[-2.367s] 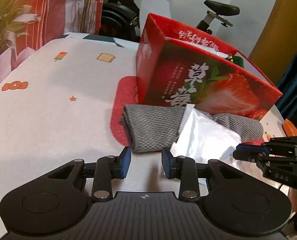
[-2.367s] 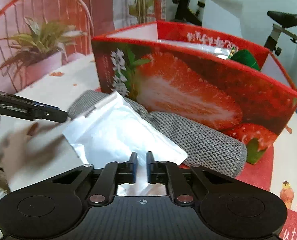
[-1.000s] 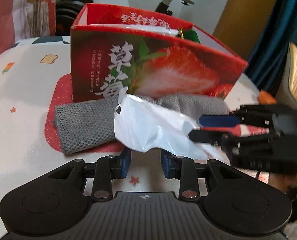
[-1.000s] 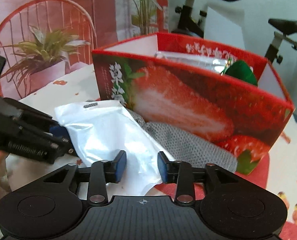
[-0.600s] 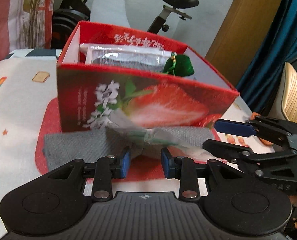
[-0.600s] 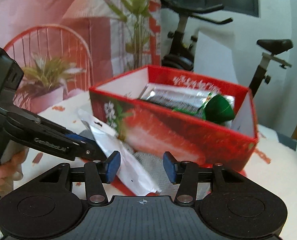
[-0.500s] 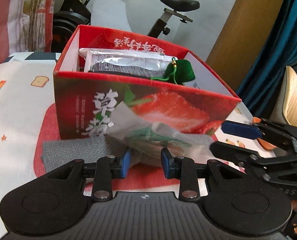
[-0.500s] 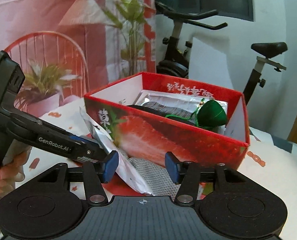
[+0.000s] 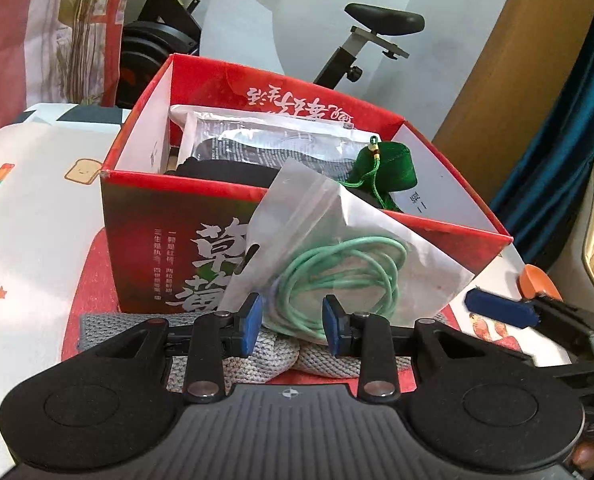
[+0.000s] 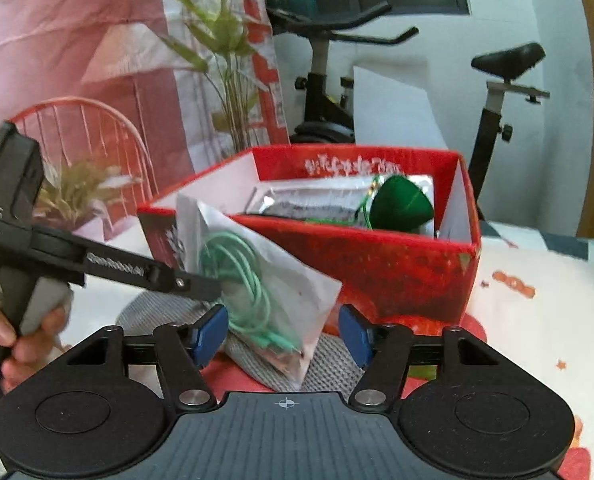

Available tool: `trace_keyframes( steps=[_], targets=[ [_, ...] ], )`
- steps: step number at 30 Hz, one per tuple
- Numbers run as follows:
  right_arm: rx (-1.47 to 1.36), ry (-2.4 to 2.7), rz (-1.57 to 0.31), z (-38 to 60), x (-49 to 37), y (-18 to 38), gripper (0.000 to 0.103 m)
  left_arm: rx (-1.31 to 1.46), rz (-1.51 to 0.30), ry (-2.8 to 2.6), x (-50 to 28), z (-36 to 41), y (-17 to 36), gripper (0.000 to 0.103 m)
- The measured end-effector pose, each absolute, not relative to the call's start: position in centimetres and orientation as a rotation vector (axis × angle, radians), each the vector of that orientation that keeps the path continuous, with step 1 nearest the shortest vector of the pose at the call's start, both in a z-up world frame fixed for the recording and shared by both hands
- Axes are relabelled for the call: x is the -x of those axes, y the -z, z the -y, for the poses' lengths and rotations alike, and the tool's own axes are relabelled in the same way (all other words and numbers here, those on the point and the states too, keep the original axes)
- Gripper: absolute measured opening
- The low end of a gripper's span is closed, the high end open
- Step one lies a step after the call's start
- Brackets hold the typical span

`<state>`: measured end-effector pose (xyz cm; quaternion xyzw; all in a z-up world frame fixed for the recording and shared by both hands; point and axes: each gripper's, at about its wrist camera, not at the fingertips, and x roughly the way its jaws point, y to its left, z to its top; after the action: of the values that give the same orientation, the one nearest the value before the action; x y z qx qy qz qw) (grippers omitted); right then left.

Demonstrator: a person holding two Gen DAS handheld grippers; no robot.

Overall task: Organize soft objects
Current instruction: 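Carry the white packet with the left tool into the red box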

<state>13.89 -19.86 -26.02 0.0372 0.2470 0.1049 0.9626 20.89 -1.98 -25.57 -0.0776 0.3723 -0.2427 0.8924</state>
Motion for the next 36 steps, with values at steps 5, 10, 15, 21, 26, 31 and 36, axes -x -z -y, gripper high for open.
trace_keyframes(
  steps=[5,10,15,21,26,31,36],
  targets=[
    [-0.145,-0.195,-0.563,19.9,-16.1,27.9,0.048,0.138,-0.772,0.512,-21.0,1.9,25.6,0.035],
    [-0.197,-0.185,-0.57,20.1,-17.0,28.4,0.028,0.072,-0.748,0.504,-20.7,1.6,25.1,0.036],
    [-0.209,-0.181,-0.57,20.4,-17.2,28.3,0.025,-0.029,-0.675,0.483,-20.1,1.0,24.1,0.046],
    [-0.209,-0.165,-0.566,20.7,-17.0,28.1,0.022,-0.039,-0.673,0.542,-20.6,0.9,23.7,0.049],
    [-0.189,-0.156,-0.562,20.8,-16.8,27.9,0.019,-0.061,-0.68,0.597,-20.6,2.0,24.4,0.05],
    [-0.169,-0.151,-0.549,20.6,-16.7,27.4,0.015,-0.089,-0.676,0.612,-20.2,2.3,24.4,0.042],
    [-0.16,-0.159,-0.507,20.7,-16.1,26.1,0.013,-0.08,-0.678,0.631,-20.0,1.5,23.8,0.025]
  ],
)
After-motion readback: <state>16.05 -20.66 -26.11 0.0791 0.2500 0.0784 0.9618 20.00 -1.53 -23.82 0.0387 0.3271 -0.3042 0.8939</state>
